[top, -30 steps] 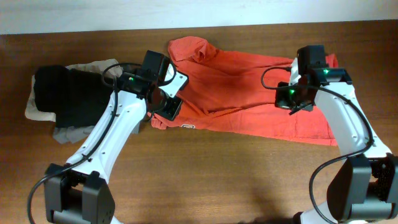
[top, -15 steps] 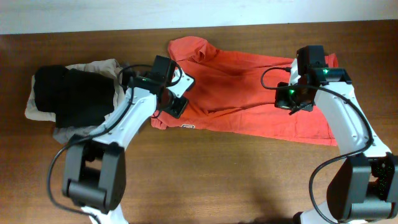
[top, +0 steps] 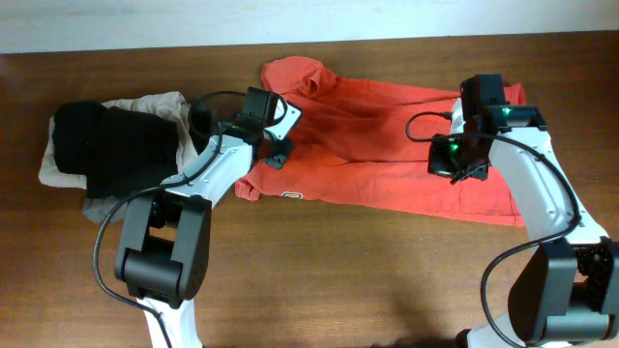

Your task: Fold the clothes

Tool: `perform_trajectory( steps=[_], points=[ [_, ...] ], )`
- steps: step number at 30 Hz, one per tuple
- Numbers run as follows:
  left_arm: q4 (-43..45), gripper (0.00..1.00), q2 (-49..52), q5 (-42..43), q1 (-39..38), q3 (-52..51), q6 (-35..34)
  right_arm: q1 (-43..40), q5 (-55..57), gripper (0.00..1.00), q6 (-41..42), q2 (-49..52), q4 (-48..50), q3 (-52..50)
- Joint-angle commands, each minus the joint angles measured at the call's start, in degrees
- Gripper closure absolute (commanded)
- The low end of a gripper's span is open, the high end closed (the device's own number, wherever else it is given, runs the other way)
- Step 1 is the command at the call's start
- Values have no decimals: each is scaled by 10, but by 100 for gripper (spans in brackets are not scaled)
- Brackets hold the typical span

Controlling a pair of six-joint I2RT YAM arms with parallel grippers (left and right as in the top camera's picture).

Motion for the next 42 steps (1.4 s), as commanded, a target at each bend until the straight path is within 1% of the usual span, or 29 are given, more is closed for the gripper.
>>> perform_trajectory(
  steps=[1, 6, 8, 13, 16, 19, 25, 28, 31, 34, 40, 42],
  points=[
    [-8, 79, 6, -13, 6, -3, -15, -4, 1, 96, 40, 4, -3, -10],
    [-30, 79, 7, -13, 6, -3, -16, -4, 1, 96, 81, 17, 21, -62],
    [-33, 79, 7, -13, 6, -3, -16, -5, 1, 96, 83, 26, 44, -88],
    [-34, 79, 7, -33, 6, -3, -16, -28, 7, 96, 122, 44, 95, -141],
    [-35, 79, 7, -47, 9, -5, -16, -58, 55, 96, 149, 47, 119, -171],
    [-39, 79, 8, -47, 13, -5, -16, -91, 90, 96, 155, 47, 135, -188],
    [-39, 79, 10, -47, 16, -5, -16, -170, 101, 96, 154, 47, 154, -212],
    [-42, 79, 13, -47, 16, -5, -16, -204, 112, 96, 135, 47, 153, -223],
    [-43, 79, 14, -47, 16, -5, -16, -224, 110, 96, 128, 47, 152, -223],
    [-35, 77, 14, -48, 16, -5, -14, -228, 75, 96, 103, 42, 144, -206],
    [-43, 76, 12, -47, 16, -3, -14, -228, 64, 96, 97, 9, 68, -127],
    [-55, 76, 7, -47, 16, 8, -14, -228, 31, 96, 65, -4, 51, -102]
  ],
)
